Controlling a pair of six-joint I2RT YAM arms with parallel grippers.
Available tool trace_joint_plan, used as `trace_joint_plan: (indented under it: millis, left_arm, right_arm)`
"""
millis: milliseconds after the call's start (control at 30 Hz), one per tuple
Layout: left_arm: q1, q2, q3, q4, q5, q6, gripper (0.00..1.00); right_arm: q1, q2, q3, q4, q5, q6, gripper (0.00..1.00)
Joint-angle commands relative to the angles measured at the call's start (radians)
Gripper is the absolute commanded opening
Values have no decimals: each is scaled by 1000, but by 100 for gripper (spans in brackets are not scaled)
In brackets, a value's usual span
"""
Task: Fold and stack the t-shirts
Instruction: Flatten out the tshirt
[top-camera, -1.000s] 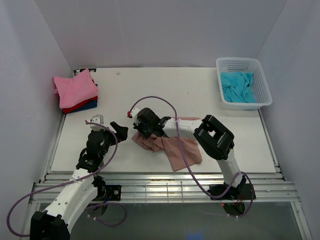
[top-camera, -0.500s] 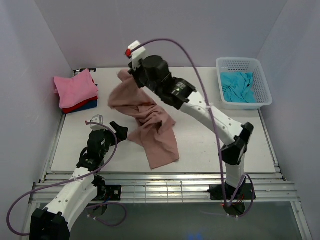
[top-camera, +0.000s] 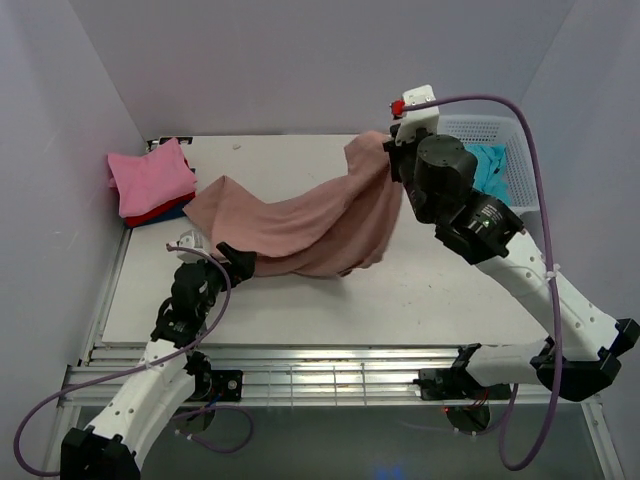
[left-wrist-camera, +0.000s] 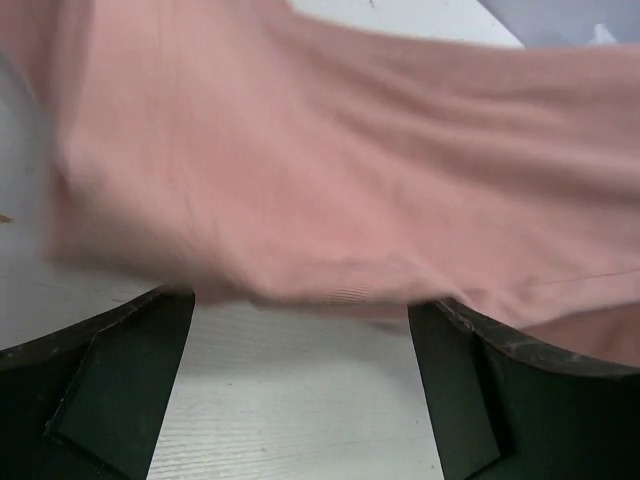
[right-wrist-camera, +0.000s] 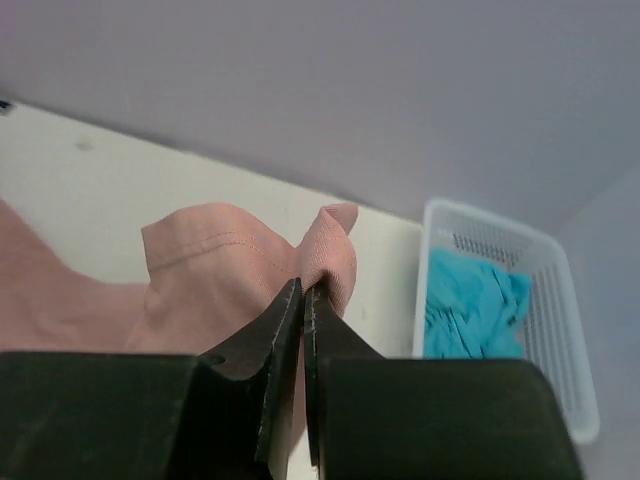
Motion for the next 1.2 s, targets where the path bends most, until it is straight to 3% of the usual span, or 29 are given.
trace_joint_plan:
  millis: [0, 167, 300, 333, 467, 533, 600, 700, 967, 1167]
  left_arm:
    - [1, -63, 22, -13, 21, -24, 98]
    - [1, -67, 13, 27, 64, -10, 98]
    - [0, 117, -28, 268, 212, 31, 98]
    - [-1, 234, -24, 300, 226, 45, 98]
    - [-10, 496, 63, 298, 343, 96, 92]
    - [-54, 536, 70, 294, 316, 77, 93]
    - [-105, 530, 64, 259, 195, 74, 98]
    - [-116, 521, 41, 260, 130, 80, 98]
    - [-139, 530, 70, 295, 39, 132, 98]
    - [-157, 666, 143, 324, 23, 157, 98]
  right_arm:
    - [-88, -85, -188, -9, 130, 76, 8]
    - [-197, -187, -506, -9, 129, 181, 8]
    - [-263, -185, -660, 2, 101, 262, 8]
    - [-271, -175, -683, 10, 86, 279, 8]
    - [-280, -166, -758, 42, 50, 308, 8]
    - [-287, -155, -775, 57, 34, 314, 8]
    - [-288, -147, -776, 60, 27, 314, 8]
    - [-288, -138, -779, 82, 3, 305, 8]
    - [-290, -95, -798, 120, -25, 302, 8]
    - [-290, -95, -819, 139, -40, 301, 8]
